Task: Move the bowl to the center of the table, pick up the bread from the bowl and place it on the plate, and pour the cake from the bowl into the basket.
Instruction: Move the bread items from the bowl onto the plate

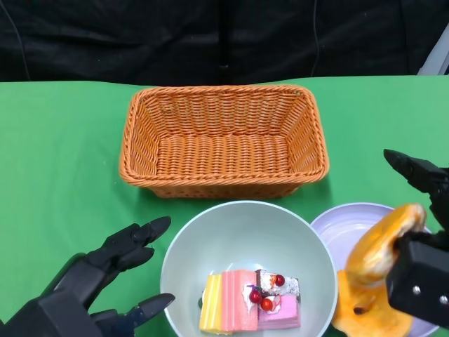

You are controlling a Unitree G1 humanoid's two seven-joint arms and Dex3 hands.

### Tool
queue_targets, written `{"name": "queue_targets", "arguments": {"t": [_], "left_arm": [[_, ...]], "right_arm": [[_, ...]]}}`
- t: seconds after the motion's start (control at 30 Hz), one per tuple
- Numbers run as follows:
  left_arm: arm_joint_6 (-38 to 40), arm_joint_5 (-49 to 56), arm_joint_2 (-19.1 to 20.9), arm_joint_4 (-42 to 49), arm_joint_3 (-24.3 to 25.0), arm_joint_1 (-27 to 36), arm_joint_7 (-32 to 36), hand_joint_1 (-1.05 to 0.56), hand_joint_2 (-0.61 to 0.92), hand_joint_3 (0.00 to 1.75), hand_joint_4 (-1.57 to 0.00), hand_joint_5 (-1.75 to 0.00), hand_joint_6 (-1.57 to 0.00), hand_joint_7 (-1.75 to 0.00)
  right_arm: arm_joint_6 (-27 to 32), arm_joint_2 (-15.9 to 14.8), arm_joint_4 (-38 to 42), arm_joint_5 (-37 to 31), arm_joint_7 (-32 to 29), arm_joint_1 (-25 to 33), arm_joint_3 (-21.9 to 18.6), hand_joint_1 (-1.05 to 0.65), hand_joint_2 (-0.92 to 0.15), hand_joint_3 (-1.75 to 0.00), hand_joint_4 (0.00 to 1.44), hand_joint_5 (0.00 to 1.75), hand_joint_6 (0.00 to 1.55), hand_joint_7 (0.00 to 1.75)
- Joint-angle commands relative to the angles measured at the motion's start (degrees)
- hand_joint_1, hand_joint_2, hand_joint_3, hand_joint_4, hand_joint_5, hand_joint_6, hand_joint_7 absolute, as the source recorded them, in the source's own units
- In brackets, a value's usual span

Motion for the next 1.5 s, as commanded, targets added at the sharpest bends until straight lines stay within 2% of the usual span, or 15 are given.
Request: {"name": "queue_targets", "arguments": {"t": [0.03, 0.17, 0.2, 0.43, 0.6, 0.67, 0.7, 0.73, 0.83, 1.0, 1.1, 1.17, 1.3, 1.37, 1.5], "left_arm": [[0.1, 0.4, 0.5, -0.2, 0.0, -0.2, 0.0, -0.49, 0.92, 0.34, -0.10, -0.58, -0.29, 0.00], [-0.2, 0.4, 0.4, -0.2, 0.0, 0.0, 0.1, -0.48, 0.92, 0.34, -0.10, -0.58, -0.29, 0.00], [-0.3, 0.3, 0.3, -0.2, 0.1, 0.0, 0.2, -0.48, 0.92, 0.34, -0.10, -0.58, -0.29, 0.00], [0.6, 0.3, 0.5, -0.8, 0.1, 0.1, 0.0, -0.50, 0.92, 0.34, -0.09, -0.57, -0.29, 0.00], [0.5, 0.6, 0.6, -0.9, 0.0, 0.2, 0.1, -0.50, 0.92, 0.34, -0.10, -0.57, -0.29, 0.00], [0.7, 0.7, 0.6, -1.0, 0.0, 0.2, 0.1, -0.50, 0.92, 0.34, -0.10, -0.56, -0.29, 0.00], [0.8, 0.6, 0.5, -1.1, 0.0, 0.1, 0.1, -0.49, 0.92, 0.34, -0.10, -0.56, -0.29, 0.00], [1.0, 0.6, 0.5, -1.1, 0.0, 0.1, 0.1, -0.49, 0.92, 0.34, -0.10, -0.56, -0.29, 0.00], [1.2, 0.6, 0.5, -1.2, 0.0, 0.1, 0.1, -0.49, 0.92, 0.33, -0.10, -0.56, -0.29, 0.00], [0.3, 0.5, 0.5, -0.7, 0.1, -0.1, 0.0, -0.48, 0.92, 0.33, -0.11, -0.56, -0.29, 0.00], [0.6, 0.5, 0.5, -0.9, 0.1, 0.0, 0.1, -0.49, 0.92, 0.33, -0.11, -0.56, -0.29, 0.00], [0.6, 0.6, 0.5, -1.0, 0.1, 0.0, 0.1, -0.49, 0.92, 0.33, -0.11, -0.56, -0.29, 0.00], [0.6, 0.5, 0.4, -0.9, 0.0, 0.0, 0.1, -0.49, 0.92, 0.33, -0.11, -0.56, -0.29, 0.00], [0.7, 0.6, 0.4, -0.9, 0.0, -0.1, 0.1, -0.49, 0.92, 0.33, -0.11, -0.55, -0.29, 0.00], [0.6, 0.6, 0.5, -1.3, -0.1, 0.2, 0.1, -0.49, 0.92, 0.33, -0.11, -0.55, -0.29, 0.00]], "right_arm": [[1.5, -1.4, 0.1, -0.6, 2.1, -1.3, 0.3, -0.57, -0.92, -0.23, 0.31, 0.59, 0.41, 0.10], [0.5, -1.3, 0.2, 0.2, 1.5, -1.0, 0.1, -0.43, -0.91, -0.05, 0.34, 0.53, 0.40, 0.06], [-0.2, -1.2, 0.3, 0.6, 1.2, -0.7, 0.0, -0.30, -0.83, -0.02, 0.34, 0.52, 0.41, 0.06], [1.1, -1.8, -1.8, 1.1, 4.1, -0.2, 0.0, -0.54, -0.91, -0.07, 0.39, 0.48, 0.51, 0.07], [1.1, -1.6, -2.8, 1.4, 4.1, 0.1, -0.4, -0.38, -0.79, -0.01, 0.55, 0.59, 0.57, 0.09], [1.0, -1.2, -2.5, 1.3, 2.9, 0.1, -0.6, -0.42, -0.78, 0.00, 0.50, 1.00, 0.64, 0.26], [0.6, -1.0, -2.1, 1.3, 2.0, 0.1, -0.6, -0.44, -0.77, 0.00, 0.47, 1.17, 0.60, 0.48], [0.3, -1.0, -1.8, 1.4, 1.3, 0.1, -0.6, -0.46, -0.77, 0.00, 0.44, 1.37, 0.48, 0.86], [0.1, -1.0, -1.3, 1.3, 0.3, -0.1, -0.3, -0.49, -0.77, 0.00, 0.36, 1.68, 0.31, 1.39], [-1.5, -1.2, -0.3, 2.2, -1.2, -0.1, -0.3, -0.52, -0.76, 0.00, 0.38, 1.74, 0.30, 1.57], [-1.9, -1.4, -0.3, 2.8, -0.8, -0.1, -0.4, -0.46, -0.75, 0.00, 0.40, 1.64, 0.35, 1.40], [-1.9, -1.8, -0.6, 3.3, 0.1, 0.0, -0.4, -0.34, -0.74, 0.00, 0.48, 1.19, 0.46, 0.88], [-1.2, -4.5, -1.8, 4.5, 5.9, -0.1, 0.1, -0.13, -0.76, 0.00, 0.49, 0.56, 0.53, 0.21], [1.0, -4.4, -2.6, 7.3, 9.6, -0.5, -0.4, -0.12, -0.78, -0.01, 0.42, 0.40, 0.50, 0.07], [3.1, -3.2, -3.8, 11.6, 10.9, -0.4, -1.8, -0.37, -0.83, -0.02, 0.36, 0.30, 0.44, 0.01]]}}
